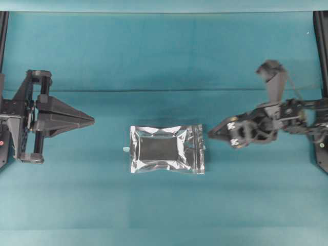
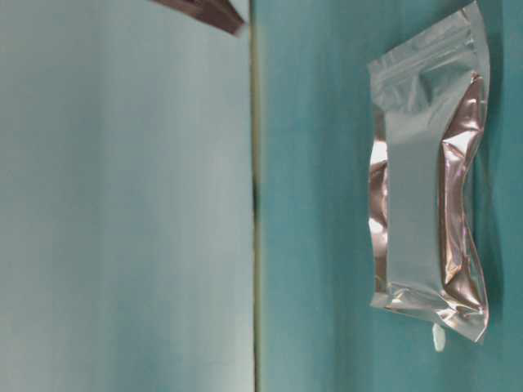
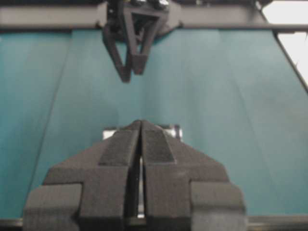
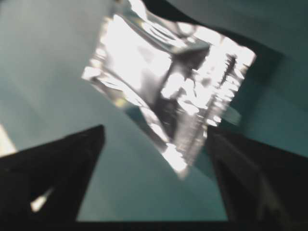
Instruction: Hand over the silver zip bag and make it stand upright.
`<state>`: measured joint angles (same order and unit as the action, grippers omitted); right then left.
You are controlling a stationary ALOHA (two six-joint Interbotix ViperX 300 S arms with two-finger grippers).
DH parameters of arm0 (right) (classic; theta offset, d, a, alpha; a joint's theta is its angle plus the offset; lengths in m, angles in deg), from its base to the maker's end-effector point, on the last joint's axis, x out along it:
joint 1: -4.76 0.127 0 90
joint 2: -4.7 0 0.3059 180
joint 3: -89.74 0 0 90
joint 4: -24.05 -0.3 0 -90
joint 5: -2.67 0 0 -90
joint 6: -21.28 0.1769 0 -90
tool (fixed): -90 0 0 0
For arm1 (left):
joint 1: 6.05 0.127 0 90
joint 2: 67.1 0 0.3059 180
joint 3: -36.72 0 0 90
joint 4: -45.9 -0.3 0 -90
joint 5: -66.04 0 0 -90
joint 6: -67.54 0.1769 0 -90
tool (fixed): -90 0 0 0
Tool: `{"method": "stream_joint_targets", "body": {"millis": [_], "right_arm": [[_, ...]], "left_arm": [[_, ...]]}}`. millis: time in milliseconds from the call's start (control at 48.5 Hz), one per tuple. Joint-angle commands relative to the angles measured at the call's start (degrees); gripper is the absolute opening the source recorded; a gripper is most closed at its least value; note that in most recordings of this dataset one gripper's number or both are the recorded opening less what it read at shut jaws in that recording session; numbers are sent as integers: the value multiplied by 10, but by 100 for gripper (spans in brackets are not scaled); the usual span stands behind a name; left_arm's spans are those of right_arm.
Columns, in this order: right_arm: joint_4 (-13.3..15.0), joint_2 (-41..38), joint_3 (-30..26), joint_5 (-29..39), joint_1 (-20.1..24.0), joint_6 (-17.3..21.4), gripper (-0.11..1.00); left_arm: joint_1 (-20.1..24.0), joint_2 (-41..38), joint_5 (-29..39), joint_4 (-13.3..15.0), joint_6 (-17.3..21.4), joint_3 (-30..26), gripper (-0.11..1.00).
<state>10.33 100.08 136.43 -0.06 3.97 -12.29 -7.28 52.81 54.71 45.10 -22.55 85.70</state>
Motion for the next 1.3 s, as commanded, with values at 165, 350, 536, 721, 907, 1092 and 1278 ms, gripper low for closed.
{"method": "stream_joint_targets", "body": {"millis": [165,350,536,721,907,1092,1278], "right_arm": [[-3,-78,-16,-28,5,10,99],[-3,-129,-24,-61,11,32,99],[-3,-165,-33,-93,30,53,99],[-3,-197,-58,-107,33,64,99],[-3,-219,-79,-113,33,64,99],[-3,-236,-94,-123,34,64,99],[-3,-237,-92,-123,35,64,99]], "left_arm": [[-1,-1,5,-2,-2,-5,7],[-1,-1,6,-2,-2,-5,7],[-1,0,7,-2,-2,-3,7],[-2,0,8,-2,-3,-2,7],[-3,-1,8,-2,-3,-1,7],[-4,1,8,-2,-3,1,7],[-7,3,8,-2,-3,2,7]]}}
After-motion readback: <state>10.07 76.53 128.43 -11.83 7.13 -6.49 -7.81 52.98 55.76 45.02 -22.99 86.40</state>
